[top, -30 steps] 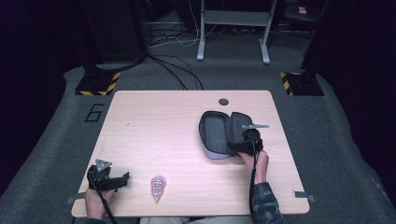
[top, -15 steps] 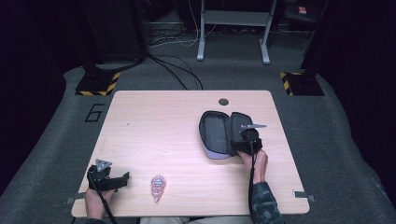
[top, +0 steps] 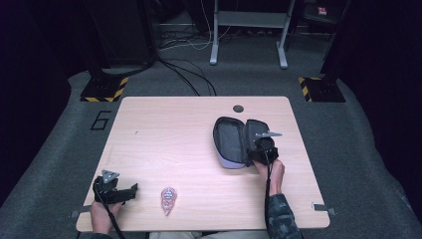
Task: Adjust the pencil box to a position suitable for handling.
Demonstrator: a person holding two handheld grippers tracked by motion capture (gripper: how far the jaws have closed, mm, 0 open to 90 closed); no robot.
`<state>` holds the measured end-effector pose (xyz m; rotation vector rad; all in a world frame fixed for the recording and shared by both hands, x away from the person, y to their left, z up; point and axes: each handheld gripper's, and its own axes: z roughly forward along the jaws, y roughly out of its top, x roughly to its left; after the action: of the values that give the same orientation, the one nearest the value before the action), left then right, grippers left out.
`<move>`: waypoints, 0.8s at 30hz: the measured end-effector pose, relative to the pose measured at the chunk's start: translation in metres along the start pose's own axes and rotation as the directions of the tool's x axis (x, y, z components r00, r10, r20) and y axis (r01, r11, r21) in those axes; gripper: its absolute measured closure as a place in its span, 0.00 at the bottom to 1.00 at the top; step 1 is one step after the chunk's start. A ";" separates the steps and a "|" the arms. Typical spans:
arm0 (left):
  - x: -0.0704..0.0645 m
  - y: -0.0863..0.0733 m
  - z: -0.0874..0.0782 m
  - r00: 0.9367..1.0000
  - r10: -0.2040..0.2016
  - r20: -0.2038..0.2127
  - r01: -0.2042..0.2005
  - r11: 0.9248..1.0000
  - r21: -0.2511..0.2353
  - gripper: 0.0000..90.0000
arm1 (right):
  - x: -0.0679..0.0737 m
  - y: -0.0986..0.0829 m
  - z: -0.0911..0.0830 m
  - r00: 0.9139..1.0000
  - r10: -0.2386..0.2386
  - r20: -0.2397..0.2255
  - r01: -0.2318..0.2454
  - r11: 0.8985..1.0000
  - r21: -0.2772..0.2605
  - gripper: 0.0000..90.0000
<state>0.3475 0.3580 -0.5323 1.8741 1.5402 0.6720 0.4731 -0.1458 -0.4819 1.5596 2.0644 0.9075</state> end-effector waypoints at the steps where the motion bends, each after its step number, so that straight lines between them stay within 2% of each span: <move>1: 0.000 0.000 0.000 1.000 0.000 0.000 0.000 1.000 0.000 0.03 | 0.001 0.000 0.000 1.000 -0.012 0.001 0.012 1.000 -0.002 0.64; 4: 0.000 0.000 0.000 1.000 0.001 0.000 -0.001 1.000 -0.001 0.03 | 0.002 0.001 0.000 1.000 -0.015 0.002 0.015 1.000 0.003 0.64; 6: 0.000 0.000 0.000 1.000 0.000 0.000 0.000 1.000 0.000 0.03 | 0.002 0.001 0.001 0.999 -0.034 -0.001 0.034 0.999 -0.002 0.65; 17: 0.000 0.000 0.000 1.000 0.000 0.001 0.000 1.000 0.000 0.03 | 0.007 0.003 0.003 0.996 -0.083 -0.045 0.083 0.997 0.000 0.69; 20: 0.000 0.000 0.000 1.000 0.000 0.001 0.000 1.000 0.000 0.03 | 0.008 0.004 0.004 0.989 -0.125 -0.081 0.124 0.992 -0.009 0.69; 21: 0.000 0.000 0.000 1.000 0.000 0.001 0.000 1.000 0.000 0.03 | 0.008 0.004 0.004 0.989 -0.125 -0.081 0.124 0.992 -0.009 0.69; 24: 0.000 0.000 0.000 1.000 0.000 0.000 0.000 1.000 0.000 0.03 | 0.009 0.004 0.005 0.982 -0.161 -0.103 0.162 0.987 0.001 0.69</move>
<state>0.3475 0.3580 -0.5323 1.8740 1.5401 0.6715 0.4766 -0.1349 -0.4817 1.3522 2.2322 0.9369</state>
